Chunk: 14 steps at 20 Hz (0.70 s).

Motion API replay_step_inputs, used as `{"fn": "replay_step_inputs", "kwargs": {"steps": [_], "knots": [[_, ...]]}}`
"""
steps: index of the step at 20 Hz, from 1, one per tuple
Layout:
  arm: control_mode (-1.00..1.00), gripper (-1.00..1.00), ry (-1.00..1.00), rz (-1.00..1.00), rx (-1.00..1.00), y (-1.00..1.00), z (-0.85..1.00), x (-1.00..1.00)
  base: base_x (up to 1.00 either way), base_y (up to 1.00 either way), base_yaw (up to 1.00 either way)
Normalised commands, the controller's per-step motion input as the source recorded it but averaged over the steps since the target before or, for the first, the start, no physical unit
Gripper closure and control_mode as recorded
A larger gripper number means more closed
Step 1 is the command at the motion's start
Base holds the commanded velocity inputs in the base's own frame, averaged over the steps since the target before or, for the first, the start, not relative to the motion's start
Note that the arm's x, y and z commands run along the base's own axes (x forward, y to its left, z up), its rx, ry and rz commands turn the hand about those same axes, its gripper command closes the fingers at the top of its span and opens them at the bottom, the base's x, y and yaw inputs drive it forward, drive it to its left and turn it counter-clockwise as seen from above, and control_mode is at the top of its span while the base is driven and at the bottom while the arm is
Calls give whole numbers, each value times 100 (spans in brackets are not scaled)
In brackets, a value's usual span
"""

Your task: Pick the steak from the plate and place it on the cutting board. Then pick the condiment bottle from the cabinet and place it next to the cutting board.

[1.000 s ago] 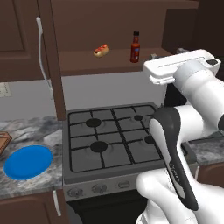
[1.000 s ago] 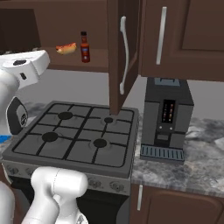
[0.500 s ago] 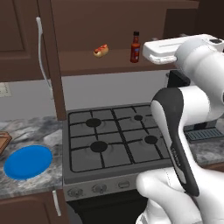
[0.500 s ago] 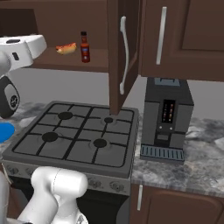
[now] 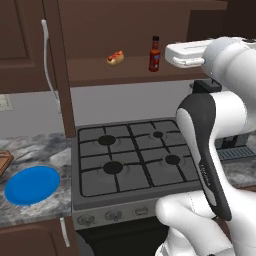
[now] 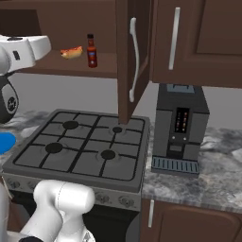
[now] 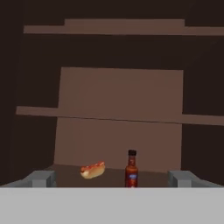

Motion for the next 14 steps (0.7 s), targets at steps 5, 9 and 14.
{"fn": "replay_step_inputs", "kwargs": {"steps": [5, 9, 14], "knots": [[-100, -100, 0, 0, 0, -12, -25, 20, 0, 0, 0], [-100, -100, 0, 0, 0, -12, -22, 20, 0, 0, 0], [-100, -100, 0, 0, 0, -7, -18, 19, 0, 0, 0]]}}
